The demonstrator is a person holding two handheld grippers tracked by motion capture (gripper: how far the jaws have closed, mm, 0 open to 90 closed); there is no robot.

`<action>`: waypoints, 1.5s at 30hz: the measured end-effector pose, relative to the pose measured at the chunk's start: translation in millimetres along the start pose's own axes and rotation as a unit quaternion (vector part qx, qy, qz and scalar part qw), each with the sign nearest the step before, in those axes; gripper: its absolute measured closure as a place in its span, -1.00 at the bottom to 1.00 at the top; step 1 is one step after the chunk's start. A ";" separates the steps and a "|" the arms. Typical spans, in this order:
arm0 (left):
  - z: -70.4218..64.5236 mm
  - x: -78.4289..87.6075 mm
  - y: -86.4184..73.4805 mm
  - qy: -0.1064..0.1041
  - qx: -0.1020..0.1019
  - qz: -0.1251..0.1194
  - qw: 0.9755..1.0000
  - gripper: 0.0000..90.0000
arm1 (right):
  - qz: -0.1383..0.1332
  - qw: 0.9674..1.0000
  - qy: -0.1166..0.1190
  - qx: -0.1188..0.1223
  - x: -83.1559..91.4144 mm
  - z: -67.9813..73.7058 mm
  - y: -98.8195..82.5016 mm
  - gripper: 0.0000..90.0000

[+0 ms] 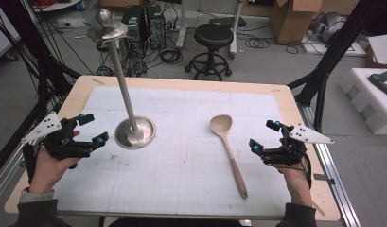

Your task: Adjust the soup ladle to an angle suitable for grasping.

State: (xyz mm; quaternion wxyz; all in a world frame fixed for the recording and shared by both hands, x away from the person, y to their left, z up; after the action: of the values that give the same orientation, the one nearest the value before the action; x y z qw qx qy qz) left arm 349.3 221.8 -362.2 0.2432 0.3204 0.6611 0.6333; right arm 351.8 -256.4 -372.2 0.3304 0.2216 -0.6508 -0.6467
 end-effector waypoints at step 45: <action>1.2 3.1 -11.8 0.009 0.003 0.027 1.000 -0.83 | 0.136 0.989 -0.017 -0.051 -43.9 -7.4 -62.9 0.99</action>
State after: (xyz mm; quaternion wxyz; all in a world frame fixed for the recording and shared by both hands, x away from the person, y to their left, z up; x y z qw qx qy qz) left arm 346.7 225.0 -373.8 0.2192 0.3334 0.6562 0.6405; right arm 378.4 -234.3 -441.1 0.4146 0.1028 -0.6468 -0.6318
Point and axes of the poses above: each handheld gripper's, and its own axes: x roughly backward along the jaws, y roughly out of its top, z roughly to its left, the point moved 9 cm from there along -x, roughly forward along the jaws, and after that the axes turned 1 degree about -z, right-handed, at the moved point
